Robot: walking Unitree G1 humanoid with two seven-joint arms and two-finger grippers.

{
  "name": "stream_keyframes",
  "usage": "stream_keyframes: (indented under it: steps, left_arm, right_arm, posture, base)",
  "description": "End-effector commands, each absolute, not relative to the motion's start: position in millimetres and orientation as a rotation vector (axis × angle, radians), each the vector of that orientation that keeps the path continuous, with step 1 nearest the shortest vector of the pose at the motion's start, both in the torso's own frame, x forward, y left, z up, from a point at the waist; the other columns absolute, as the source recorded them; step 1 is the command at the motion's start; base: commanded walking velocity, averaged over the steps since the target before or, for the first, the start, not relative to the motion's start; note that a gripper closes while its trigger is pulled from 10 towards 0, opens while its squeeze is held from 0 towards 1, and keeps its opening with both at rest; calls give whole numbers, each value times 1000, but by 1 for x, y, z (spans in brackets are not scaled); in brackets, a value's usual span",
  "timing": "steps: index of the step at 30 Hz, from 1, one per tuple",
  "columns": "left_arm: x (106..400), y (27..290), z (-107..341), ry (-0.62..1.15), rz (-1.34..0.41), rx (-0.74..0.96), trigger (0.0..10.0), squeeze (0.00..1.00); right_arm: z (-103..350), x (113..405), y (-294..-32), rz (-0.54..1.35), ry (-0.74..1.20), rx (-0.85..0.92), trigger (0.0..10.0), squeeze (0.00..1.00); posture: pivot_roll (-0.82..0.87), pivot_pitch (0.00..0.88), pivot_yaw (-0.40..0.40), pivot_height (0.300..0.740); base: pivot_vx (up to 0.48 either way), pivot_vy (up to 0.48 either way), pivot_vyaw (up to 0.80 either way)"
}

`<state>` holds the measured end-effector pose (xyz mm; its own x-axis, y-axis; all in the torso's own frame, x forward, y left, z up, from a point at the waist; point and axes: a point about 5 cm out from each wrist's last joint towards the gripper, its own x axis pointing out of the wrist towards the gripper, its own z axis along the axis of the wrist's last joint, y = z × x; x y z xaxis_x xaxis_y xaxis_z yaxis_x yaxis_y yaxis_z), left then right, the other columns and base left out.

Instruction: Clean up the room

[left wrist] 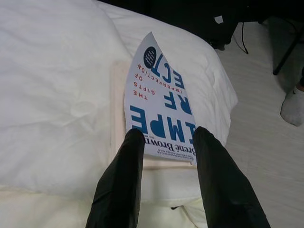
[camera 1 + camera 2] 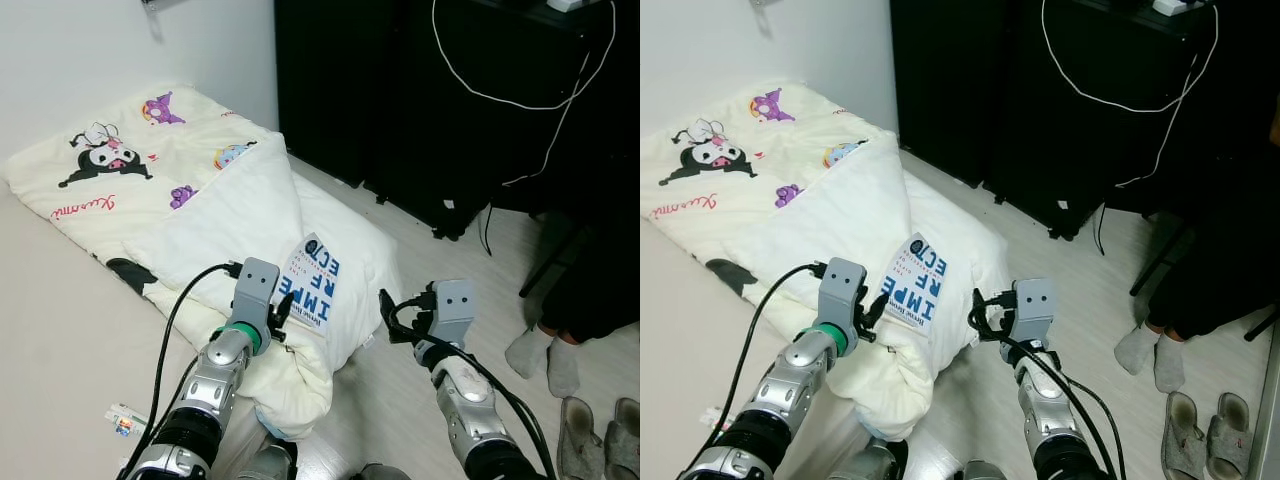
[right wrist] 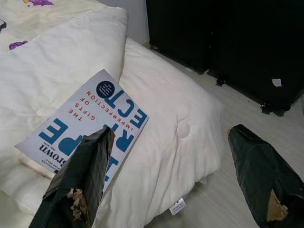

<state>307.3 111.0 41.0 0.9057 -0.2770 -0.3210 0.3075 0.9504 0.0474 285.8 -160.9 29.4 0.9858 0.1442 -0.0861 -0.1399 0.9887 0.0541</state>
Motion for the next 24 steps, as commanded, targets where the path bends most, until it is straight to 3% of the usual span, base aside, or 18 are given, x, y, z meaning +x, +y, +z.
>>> stream_keyframes:
  steps: [1,24]
  left_arm:
    - [303,111,37,336,-309,104,10000,0]
    - [305,103,40,323,-332,103,10000,0]
  right_arm:
    - [24,281,-163,123,105,63,10000,0]
    - [24,281,-163,117,106,62,10000,0]
  posture:
    - [28,41,15,720]
    - [28,43,16,620]
  base:
    - [0,0,0]
    - [0,0,0]
